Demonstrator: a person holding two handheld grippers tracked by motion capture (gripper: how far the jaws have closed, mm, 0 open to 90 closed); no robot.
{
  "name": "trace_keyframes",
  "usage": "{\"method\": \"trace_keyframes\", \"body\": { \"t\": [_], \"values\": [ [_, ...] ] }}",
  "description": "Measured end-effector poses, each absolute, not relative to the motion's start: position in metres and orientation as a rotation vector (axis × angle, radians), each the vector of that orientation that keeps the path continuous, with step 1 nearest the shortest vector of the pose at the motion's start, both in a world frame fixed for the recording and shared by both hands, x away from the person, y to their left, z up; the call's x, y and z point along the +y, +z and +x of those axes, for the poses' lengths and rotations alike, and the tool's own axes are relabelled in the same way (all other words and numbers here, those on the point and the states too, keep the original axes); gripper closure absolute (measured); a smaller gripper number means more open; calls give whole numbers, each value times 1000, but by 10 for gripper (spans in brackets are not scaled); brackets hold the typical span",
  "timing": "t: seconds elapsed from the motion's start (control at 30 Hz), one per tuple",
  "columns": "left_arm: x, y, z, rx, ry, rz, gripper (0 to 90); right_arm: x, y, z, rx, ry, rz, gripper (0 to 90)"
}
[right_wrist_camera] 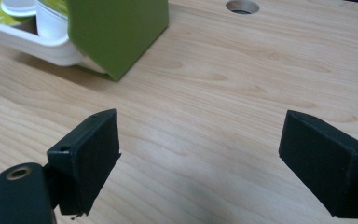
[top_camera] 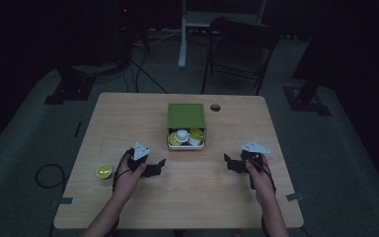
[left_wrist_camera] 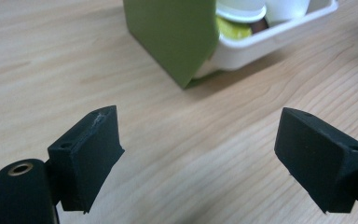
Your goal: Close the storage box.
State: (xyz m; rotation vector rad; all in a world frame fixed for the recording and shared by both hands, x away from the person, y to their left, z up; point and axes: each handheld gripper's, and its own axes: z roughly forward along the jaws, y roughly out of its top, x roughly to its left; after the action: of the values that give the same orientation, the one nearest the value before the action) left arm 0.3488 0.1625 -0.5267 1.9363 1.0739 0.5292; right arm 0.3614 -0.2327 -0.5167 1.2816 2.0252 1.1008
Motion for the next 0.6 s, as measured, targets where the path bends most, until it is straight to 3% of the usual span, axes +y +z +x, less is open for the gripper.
{"method": "trace_keyframes", "body": {
  "t": [0.6],
  "values": [
    [166, -533, 323, 1078, 528, 2010, 146, -260, -524, 339, 1951, 989, 1410, 119]
  ]
}}
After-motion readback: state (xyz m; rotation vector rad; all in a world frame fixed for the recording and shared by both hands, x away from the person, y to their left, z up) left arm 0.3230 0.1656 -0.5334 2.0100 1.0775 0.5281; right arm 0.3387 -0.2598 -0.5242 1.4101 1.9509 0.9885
